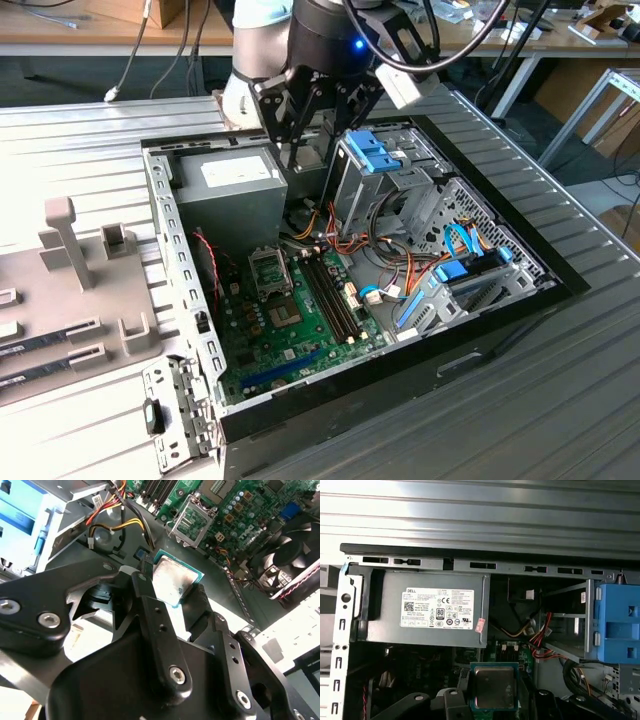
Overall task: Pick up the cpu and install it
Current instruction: 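Pick up the cpu and move it towards the insertion slot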
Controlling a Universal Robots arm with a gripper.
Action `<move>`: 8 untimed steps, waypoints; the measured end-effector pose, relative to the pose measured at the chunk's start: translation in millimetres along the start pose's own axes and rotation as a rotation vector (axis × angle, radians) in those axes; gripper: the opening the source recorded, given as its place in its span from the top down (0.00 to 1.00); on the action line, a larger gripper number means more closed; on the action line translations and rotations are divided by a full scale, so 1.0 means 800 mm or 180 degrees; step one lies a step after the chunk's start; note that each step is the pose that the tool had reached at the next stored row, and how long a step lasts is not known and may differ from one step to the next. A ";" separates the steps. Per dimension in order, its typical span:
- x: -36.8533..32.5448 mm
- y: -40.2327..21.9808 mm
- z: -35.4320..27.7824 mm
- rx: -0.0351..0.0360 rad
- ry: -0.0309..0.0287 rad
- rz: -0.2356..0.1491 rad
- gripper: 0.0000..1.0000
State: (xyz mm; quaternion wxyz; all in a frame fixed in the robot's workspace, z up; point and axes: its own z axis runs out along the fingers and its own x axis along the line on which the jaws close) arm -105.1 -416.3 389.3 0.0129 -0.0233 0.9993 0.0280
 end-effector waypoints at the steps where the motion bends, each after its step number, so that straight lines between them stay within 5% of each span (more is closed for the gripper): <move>1: -0.0014 -0.0004 0.0003 0.0000 0.0000 0.0000 0.53; 8: -0.0092 -0.0028 0.0021 0.0001 0.0000 0.0000 0.53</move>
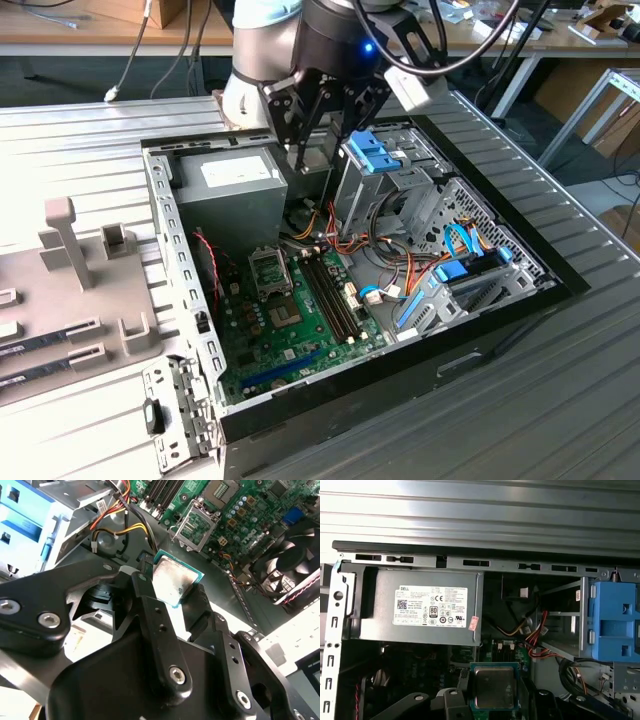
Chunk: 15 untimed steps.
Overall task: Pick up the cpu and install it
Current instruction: 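Pick up the cpu and move it towards the insertion slot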
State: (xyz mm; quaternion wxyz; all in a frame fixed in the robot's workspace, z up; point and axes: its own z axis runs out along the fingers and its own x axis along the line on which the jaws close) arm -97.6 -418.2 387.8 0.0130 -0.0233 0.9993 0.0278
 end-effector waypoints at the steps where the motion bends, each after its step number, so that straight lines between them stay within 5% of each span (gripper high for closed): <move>1: -0.0017 -0.0005 0.0004 0.0000 0.0000 0.0000 0.53; 15: -0.0203 -0.0050 0.0045 0.0006 0.0001 0.0000 0.53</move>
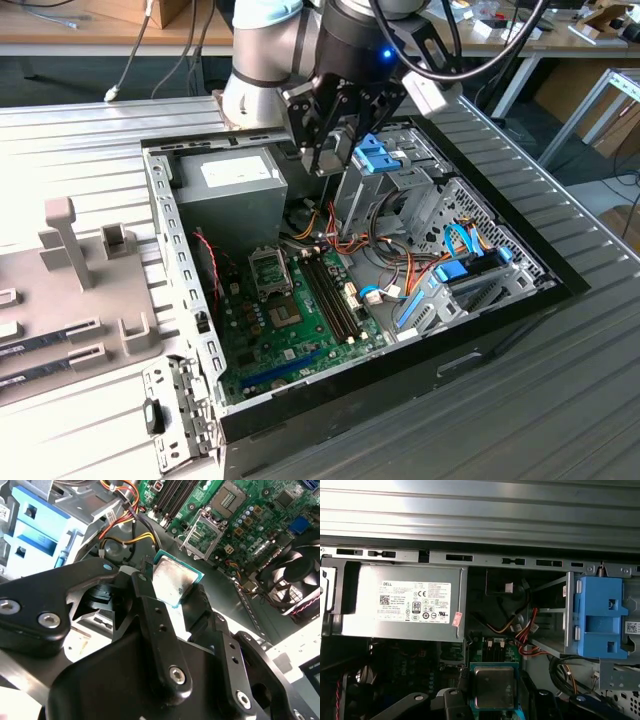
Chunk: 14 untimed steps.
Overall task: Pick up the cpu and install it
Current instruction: 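Pick up the cpu and move it towards the insertion slot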
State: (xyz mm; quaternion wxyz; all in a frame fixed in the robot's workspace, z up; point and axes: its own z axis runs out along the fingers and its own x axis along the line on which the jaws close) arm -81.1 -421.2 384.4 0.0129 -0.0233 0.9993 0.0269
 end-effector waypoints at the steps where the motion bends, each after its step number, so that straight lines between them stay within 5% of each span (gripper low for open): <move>1: -0.0010 -0.0003 0.0004 0.0000 0.0000 0.0000 0.53; 14: -0.0158 -0.0035 0.0044 0.0006 0.0000 0.0000 0.53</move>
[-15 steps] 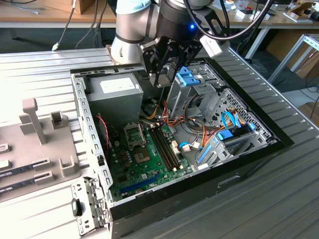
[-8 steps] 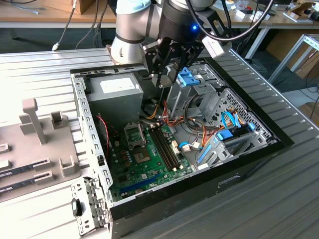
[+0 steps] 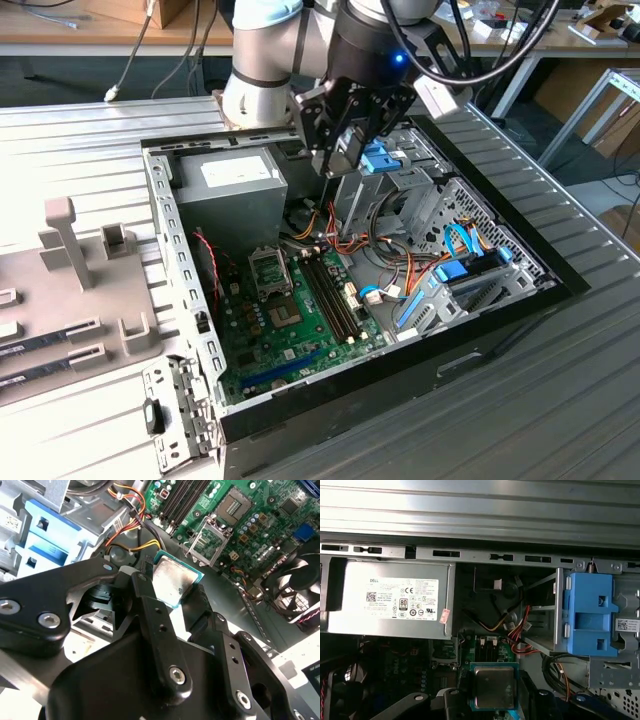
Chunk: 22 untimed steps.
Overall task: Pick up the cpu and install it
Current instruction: 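Pick up the cpu and move it towards the insertion slot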
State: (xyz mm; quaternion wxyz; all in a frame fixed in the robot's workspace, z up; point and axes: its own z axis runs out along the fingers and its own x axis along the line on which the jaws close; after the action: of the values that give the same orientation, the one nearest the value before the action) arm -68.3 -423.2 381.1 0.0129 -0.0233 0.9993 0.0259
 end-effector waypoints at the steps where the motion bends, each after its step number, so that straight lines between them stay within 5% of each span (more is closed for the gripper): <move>1: -0.0010 -0.0002 0.0003 0.0000 0.0000 0.0000 0.53; 22: -0.0298 -0.0057 0.0075 0.0008 0.0000 0.0000 0.53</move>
State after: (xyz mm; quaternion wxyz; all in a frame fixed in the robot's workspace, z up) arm -44.1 -426.4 375.5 0.0129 -0.0233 0.9993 0.0247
